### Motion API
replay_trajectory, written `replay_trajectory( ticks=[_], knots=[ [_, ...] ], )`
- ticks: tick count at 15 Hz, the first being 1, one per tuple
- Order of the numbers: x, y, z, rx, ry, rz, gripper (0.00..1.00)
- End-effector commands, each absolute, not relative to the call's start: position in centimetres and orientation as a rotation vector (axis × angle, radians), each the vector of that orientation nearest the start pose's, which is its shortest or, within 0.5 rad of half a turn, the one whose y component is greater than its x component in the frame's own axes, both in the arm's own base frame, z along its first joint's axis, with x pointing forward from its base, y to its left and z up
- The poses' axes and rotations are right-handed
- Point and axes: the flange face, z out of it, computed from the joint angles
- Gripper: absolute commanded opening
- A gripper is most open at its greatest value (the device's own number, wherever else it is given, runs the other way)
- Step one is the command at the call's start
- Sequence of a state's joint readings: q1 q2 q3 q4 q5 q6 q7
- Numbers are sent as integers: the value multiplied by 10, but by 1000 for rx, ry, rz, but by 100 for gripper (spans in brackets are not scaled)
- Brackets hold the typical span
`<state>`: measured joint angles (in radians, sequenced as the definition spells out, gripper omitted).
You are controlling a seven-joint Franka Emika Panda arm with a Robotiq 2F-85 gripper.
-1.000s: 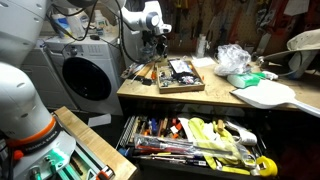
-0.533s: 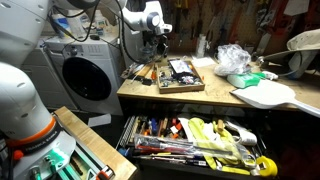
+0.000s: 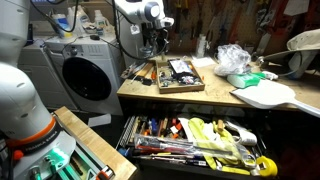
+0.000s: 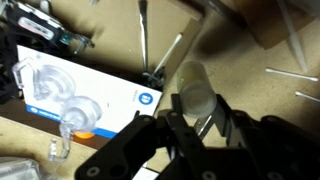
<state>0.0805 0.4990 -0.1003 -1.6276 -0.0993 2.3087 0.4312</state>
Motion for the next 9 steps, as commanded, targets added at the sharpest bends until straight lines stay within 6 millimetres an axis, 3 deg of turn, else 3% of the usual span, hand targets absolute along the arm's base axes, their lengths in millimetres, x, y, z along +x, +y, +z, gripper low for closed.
replay_trajectory(
  ticks=[1,5,9],
  knots=[
    [645,-28,355,-3159,604,-252,10],
    [619,-54,350,-3147,587,-225,10],
    [615,-73,340,-3144,589,-285,10]
  ],
)
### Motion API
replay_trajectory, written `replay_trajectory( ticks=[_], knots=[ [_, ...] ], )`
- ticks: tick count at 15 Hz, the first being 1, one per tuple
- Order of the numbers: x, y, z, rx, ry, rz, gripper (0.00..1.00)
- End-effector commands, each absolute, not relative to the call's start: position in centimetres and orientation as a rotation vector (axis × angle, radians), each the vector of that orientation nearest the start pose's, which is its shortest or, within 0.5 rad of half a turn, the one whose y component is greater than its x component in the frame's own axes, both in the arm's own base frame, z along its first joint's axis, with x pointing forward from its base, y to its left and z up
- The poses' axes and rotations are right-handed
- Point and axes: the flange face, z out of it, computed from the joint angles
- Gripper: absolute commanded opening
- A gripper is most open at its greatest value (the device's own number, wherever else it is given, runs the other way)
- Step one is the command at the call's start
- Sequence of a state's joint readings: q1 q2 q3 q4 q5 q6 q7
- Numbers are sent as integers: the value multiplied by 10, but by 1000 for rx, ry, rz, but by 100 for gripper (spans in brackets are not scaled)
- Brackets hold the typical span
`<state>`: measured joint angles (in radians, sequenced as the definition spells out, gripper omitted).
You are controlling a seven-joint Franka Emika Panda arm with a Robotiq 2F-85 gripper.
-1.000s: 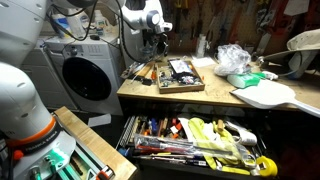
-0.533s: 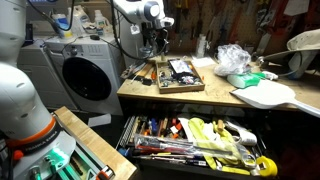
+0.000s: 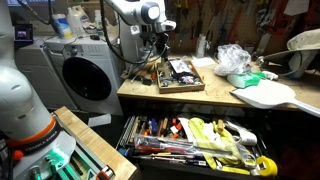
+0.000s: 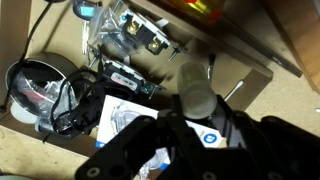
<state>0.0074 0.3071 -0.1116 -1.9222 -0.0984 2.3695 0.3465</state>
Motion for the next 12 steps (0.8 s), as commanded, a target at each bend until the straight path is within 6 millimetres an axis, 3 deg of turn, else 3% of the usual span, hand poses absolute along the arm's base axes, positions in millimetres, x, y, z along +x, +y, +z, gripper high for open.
replay_trajectory(
  ticks=[1,12],
  knots=[
    [618,-75,336,-3135,589,-297,10],
    [638,-81,308,-3084,629,-343,10]
  ],
)
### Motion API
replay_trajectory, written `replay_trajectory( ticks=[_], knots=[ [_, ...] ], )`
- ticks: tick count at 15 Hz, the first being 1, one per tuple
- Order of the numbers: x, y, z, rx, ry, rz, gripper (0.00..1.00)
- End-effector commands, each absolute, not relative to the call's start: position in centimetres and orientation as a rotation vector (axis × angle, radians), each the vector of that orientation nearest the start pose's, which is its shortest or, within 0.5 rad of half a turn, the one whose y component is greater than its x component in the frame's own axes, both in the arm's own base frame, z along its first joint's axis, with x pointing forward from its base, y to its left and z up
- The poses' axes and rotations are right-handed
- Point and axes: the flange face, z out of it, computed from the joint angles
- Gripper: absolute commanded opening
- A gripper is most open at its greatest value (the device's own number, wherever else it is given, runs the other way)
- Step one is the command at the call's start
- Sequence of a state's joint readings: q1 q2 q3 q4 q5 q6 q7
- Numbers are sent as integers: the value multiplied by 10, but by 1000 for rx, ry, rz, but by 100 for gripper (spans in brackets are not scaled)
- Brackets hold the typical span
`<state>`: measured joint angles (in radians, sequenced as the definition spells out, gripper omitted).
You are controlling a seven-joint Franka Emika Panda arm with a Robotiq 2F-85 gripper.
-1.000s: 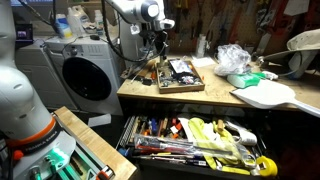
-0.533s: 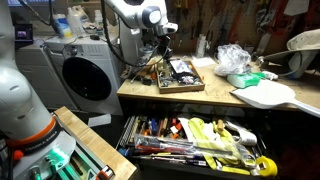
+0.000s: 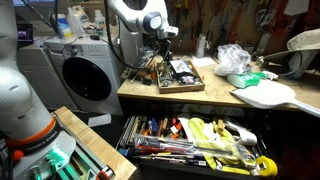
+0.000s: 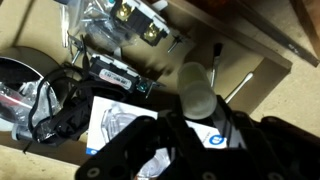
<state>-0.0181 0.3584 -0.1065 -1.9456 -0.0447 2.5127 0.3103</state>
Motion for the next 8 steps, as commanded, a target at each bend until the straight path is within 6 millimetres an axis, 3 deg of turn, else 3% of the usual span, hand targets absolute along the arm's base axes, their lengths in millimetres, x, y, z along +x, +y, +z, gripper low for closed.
replay_trajectory(
  ticks=[1,8],
  knots=[
    [641,-82,305,-3082,644,-352,10],
    [658,-98,296,-3049,753,-412,10]
  ],
)
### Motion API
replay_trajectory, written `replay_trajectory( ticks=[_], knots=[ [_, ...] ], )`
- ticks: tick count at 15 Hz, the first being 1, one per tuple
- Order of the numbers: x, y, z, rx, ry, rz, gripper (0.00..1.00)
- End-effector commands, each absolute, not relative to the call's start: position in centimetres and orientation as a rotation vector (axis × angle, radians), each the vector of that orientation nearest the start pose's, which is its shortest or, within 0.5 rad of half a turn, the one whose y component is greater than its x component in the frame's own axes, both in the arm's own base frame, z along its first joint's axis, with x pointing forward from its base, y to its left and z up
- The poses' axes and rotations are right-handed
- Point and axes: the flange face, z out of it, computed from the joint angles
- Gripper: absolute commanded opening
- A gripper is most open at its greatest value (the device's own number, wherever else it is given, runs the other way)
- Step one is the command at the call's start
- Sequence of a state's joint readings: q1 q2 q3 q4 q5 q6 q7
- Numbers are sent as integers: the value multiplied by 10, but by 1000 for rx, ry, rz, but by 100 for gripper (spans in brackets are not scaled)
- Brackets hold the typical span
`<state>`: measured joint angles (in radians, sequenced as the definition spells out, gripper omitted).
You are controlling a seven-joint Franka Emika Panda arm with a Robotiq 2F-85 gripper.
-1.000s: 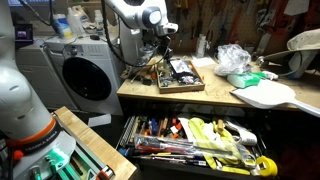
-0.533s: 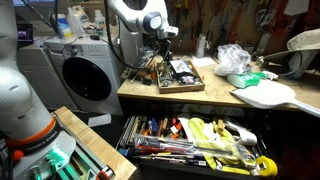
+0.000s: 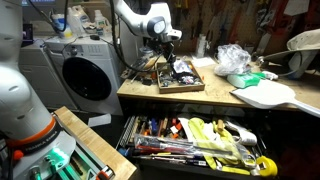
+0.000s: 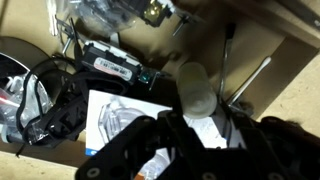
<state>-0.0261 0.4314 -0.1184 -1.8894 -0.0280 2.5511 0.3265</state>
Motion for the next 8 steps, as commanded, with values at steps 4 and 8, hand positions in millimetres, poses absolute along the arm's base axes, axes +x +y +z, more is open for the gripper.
replay_trajectory(
  ticks=[4,8],
  knots=[
    [668,-107,295,-3008,827,-435,10],
    [674,-112,294,-3004,859,-439,10]
  ],
)
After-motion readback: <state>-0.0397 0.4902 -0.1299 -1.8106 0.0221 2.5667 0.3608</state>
